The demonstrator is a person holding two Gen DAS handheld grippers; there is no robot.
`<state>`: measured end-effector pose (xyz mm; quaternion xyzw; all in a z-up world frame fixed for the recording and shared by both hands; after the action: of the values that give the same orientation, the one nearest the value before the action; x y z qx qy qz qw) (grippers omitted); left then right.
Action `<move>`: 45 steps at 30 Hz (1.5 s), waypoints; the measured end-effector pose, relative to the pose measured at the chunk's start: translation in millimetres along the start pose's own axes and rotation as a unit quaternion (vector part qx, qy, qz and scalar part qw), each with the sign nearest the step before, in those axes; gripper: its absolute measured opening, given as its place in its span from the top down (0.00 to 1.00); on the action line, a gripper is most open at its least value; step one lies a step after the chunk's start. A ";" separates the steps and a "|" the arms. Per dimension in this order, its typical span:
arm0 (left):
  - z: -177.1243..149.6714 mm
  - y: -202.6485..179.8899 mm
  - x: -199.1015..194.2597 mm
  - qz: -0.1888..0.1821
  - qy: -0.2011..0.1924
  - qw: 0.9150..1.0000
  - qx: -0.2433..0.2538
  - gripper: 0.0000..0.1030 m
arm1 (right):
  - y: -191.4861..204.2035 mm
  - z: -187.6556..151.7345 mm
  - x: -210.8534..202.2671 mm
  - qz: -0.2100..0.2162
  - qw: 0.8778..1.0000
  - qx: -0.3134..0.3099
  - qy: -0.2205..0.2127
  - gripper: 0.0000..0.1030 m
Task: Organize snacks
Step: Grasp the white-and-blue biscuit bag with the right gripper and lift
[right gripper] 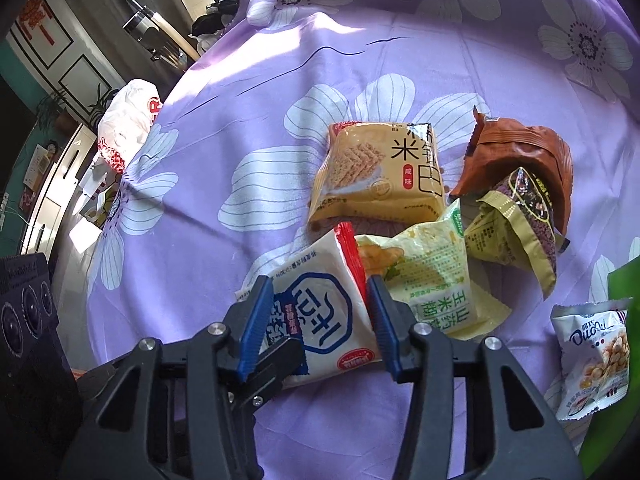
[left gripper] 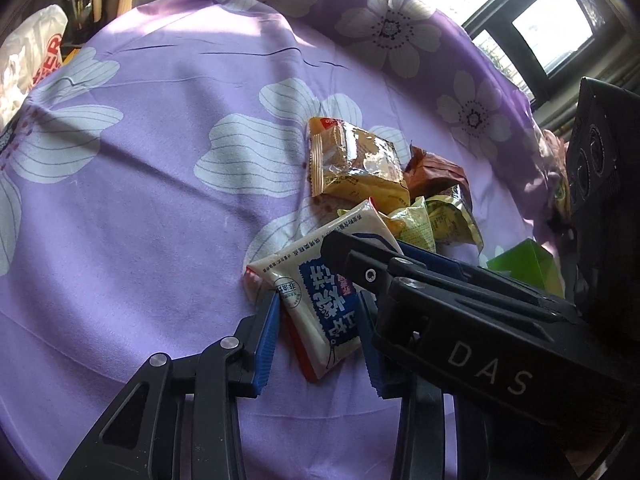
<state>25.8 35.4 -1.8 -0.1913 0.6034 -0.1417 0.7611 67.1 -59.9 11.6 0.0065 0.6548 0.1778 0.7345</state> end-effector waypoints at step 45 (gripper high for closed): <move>-46.6 -121.2 -73.0 0.056 -0.227 0.949 0.210 0.61 | -19.3 -77.4 -126.2 0.006 0.965 0.041 -0.257 0.52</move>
<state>-34.6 -45.0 108.0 -0.0202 0.3810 -0.1758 0.9075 -12.6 -129.3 117.0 0.0863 0.4506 0.1471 0.8763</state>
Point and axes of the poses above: each gripper's, at about its wrist camera, not at the fingertips, and x roughly the way its jaws point, y to its left, z to its top, the point moved 3 cm from there along x, roughly the way its jaws point, and after that the axes turned 15 degrees about y, right-handed, at the moved point
